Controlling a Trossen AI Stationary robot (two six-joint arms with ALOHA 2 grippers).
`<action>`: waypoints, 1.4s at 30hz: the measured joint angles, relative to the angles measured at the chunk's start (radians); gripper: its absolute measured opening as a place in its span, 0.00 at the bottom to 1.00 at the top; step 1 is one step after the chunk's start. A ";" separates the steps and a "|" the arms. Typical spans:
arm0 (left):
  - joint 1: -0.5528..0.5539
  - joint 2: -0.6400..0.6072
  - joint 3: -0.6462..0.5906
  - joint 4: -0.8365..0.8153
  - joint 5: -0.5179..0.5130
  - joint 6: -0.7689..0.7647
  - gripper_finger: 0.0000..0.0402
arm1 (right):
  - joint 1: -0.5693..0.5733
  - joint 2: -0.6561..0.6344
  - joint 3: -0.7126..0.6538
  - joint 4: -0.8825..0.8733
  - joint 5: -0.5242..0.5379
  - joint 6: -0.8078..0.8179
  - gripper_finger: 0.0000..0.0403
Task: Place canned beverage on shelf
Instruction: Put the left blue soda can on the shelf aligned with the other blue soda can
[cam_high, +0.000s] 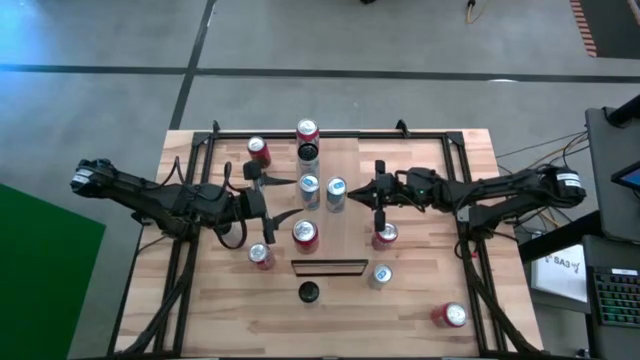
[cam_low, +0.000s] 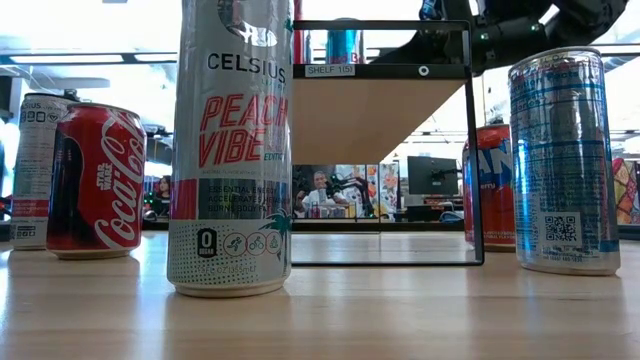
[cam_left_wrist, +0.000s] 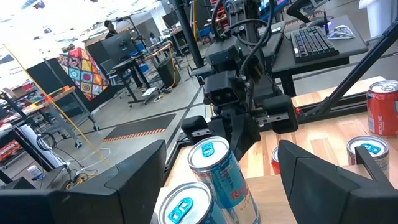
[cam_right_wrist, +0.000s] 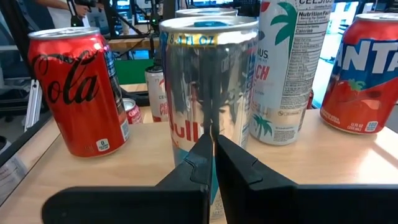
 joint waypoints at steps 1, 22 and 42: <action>0.000 0.000 0.000 0.000 0.000 0.000 0.69 | 0.000 0.004 0.000 0.003 0.000 0.000 0.02; 0.000 0.000 0.000 0.002 0.000 0.001 0.69 | 0.000 0.034 0.000 0.074 0.000 -0.016 0.02; 0.000 0.000 0.000 0.004 0.000 0.000 0.69 | 0.000 0.080 0.000 0.144 0.000 -0.042 0.02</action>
